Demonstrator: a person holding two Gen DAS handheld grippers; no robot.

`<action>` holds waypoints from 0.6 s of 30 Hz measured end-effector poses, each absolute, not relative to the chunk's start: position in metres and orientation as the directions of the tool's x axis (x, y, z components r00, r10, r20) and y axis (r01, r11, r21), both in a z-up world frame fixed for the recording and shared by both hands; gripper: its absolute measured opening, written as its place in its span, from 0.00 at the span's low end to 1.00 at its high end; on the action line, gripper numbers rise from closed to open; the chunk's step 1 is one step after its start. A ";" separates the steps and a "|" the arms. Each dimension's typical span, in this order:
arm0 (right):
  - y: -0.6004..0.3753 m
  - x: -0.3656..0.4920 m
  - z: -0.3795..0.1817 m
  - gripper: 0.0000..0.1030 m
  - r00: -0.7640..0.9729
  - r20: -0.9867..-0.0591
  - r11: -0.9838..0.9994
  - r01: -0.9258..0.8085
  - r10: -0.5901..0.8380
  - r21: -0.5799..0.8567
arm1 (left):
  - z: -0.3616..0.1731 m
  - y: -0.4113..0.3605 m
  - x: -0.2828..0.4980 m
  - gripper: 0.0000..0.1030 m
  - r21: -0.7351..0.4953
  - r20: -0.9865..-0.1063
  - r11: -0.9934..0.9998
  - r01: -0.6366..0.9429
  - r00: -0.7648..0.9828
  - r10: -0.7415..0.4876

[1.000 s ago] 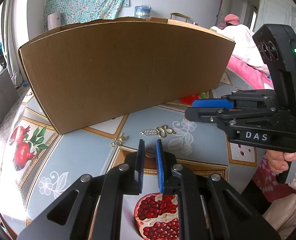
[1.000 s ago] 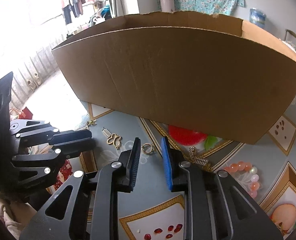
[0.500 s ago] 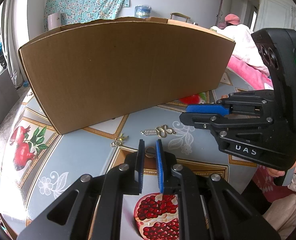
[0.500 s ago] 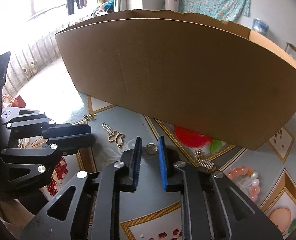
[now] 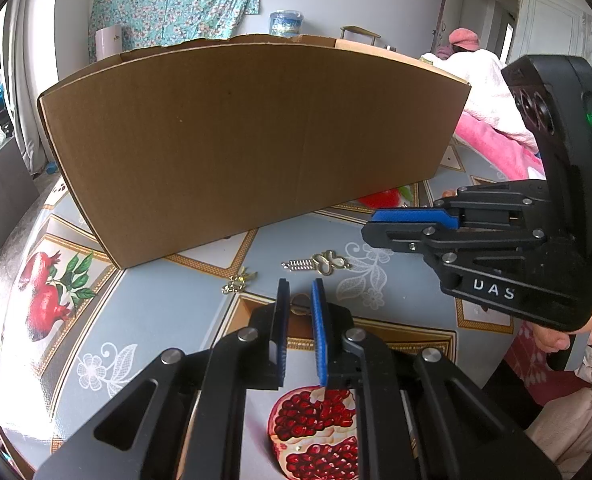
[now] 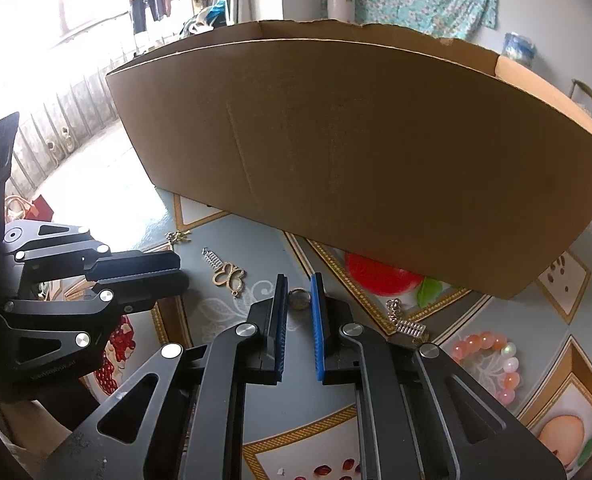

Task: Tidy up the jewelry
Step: 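Carry the gold ring over the box and open the right gripper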

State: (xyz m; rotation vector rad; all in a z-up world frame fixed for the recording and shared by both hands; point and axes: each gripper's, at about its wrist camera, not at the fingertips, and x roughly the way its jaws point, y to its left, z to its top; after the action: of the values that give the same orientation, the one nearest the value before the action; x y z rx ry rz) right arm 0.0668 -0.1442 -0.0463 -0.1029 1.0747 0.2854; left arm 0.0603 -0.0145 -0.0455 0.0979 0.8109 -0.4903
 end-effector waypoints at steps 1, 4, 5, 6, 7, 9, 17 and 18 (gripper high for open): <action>-0.146 0.067 -0.045 0.09 0.446 -0.877 0.959 -0.276 0.179 0.055 | -0.045 -0.014 0.060 0.10 -0.101 -0.716 0.884 0.456 0.584 -0.383; -0.151 0.067 -0.043 0.09 0.455 -0.872 0.961 -0.269 0.182 0.060 | -0.045 -0.014 0.060 0.10 -0.100 -0.717 0.885 0.455 0.584 -0.381; -0.152 0.066 -0.043 0.09 0.458 -0.870 0.962 -0.266 0.182 0.061 | -0.045 -0.014 0.060 0.10 -0.100 -0.717 0.885 0.455 0.584 -0.381; -0.153 0.064 -0.042 0.09 0.461 -0.868 0.963 -0.264 0.182 0.062 | -0.045 -0.013 0.060 0.10 -0.101 -0.716 0.885 0.454 0.584 -0.382; -0.155 0.064 -0.040 0.09 0.467 -0.865 0.963 -0.261 0.182 0.062 | -0.045 -0.014 0.060 0.10 -0.102 -0.716 0.885 0.455 0.584 -0.382; -0.157 0.060 -0.039 0.09 0.473 -0.862 0.964 -0.259 0.183 0.062 | -0.043 -0.015 0.060 0.10 -0.100 -0.716 0.885 0.454 0.585 -0.381; -0.165 0.042 -0.011 0.09 0.526 -0.823 0.958 -0.277 0.216 0.075 | -0.019 -0.014 0.043 0.10 -0.073 -0.675 0.877 0.475 0.623 -0.395; -0.165 0.040 -0.008 0.09 0.534 -0.816 0.957 -0.280 0.219 0.074 | -0.012 -0.015 0.041 0.10 -0.073 -0.664 0.875 0.479 0.631 -0.401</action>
State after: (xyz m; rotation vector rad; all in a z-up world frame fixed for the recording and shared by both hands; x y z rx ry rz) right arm 0.0401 -0.1646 -0.0076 -0.0689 0.9625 0.2974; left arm 0.0407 -0.0149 -0.0121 0.1142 0.7311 -0.5046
